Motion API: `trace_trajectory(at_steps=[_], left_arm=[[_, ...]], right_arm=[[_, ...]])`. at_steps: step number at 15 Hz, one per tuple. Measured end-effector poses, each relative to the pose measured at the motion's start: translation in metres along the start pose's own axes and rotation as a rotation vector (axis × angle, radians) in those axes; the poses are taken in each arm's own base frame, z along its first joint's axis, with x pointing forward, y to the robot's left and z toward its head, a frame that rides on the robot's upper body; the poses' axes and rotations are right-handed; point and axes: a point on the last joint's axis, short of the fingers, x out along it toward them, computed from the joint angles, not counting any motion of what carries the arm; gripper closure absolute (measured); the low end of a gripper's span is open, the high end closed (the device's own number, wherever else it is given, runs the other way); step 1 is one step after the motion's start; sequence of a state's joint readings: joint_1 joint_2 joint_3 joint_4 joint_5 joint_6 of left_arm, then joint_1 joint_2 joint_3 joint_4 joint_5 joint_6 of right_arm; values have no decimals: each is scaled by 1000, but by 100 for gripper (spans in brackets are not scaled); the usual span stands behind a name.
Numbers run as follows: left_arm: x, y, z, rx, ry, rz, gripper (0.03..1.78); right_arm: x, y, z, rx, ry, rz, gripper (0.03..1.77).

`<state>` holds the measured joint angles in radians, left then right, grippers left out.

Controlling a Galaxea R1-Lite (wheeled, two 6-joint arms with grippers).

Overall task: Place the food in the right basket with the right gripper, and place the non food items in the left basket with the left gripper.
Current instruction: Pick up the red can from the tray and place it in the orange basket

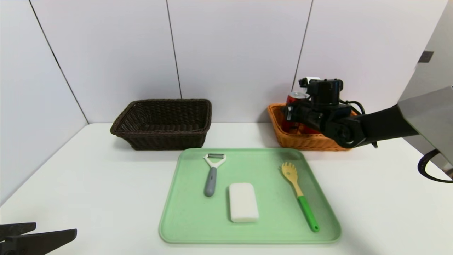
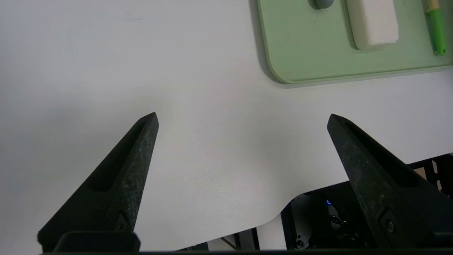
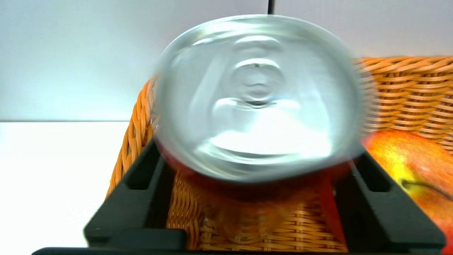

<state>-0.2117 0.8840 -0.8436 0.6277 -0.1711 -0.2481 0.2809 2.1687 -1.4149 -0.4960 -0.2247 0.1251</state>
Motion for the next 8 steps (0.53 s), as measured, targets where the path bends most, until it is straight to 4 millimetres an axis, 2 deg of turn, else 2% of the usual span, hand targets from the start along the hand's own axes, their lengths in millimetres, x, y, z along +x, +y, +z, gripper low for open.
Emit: trace_trajectory(at_steps=[4, 8], left_arm=[[0, 0, 0, 0, -2, 0, 12], [-3, 0, -1, 2, -12, -3, 12]], right_arm=[[-5, 1, 7, 0, -10, 3, 33], [-33, -1, 39, -50, -34, -31, 23]])
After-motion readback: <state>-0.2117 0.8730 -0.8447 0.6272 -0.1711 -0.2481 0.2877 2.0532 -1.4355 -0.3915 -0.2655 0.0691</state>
